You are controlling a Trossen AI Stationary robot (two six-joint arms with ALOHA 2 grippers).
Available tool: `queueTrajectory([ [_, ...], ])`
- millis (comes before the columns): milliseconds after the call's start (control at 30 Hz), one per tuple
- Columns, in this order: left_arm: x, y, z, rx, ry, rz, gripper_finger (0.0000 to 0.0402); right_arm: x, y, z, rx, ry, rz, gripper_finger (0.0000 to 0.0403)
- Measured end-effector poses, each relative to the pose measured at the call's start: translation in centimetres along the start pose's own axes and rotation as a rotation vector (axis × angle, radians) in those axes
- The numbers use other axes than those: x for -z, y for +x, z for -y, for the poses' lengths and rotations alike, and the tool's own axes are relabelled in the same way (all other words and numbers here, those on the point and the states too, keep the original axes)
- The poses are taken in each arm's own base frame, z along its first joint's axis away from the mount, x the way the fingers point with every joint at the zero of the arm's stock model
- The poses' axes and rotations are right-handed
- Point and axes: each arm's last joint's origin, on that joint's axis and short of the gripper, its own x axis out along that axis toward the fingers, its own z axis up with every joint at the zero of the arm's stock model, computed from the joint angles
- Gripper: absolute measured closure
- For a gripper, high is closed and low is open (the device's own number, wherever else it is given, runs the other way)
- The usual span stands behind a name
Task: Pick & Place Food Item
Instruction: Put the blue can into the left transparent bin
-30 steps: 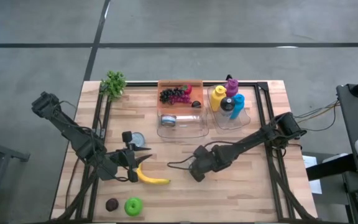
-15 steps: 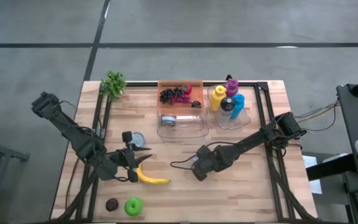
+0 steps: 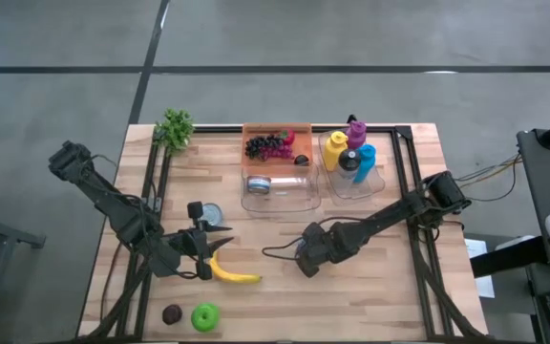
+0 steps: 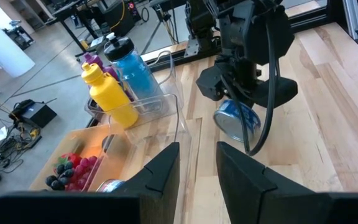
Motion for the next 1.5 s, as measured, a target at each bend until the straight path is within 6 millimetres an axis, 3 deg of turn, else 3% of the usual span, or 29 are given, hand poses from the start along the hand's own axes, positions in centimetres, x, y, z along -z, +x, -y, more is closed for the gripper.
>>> queueTrajectory([
  [333, 0.0, 0.0, 0.0, 0.000, 0.000, 0.000, 0.0295, 0.7, -1.8, -0.3, -0.037, -0.027, 0.032, 0.0394],
  [700, 0.0, 0.0, 0.0, 0.000, 0.000, 0.000, 0.0295, 1.7, -5.2, -0.1, -0.076, -0.149, 0.109, 0.0394],
  [867, 0.0, 0.0, 0.0, 0.000, 0.000, 0.000, 0.0295, 1.5, -6.2, 0.1, -0.083, -0.318, 0.157, 0.0394],
  [1167, 0.0, 0.0, 0.0, 0.000, 0.000, 0.000, 0.0295, 0.2, -6.5, 0.5, -0.102, -0.415, 0.133, 0.0394],
  [1300, 0.0, 0.0, 0.0, 0.000, 0.000, 0.000, 0.0295, 0.0, -6.4, 0.6, -0.113, -0.451, 0.118, 0.0377],
  [1500, 0.0, 0.0, 0.0, 0.001, -0.001, 0.000, 0.0295, -0.4, -7.1, 0.1, -0.130, -0.555, 0.142, 0.0320],
])
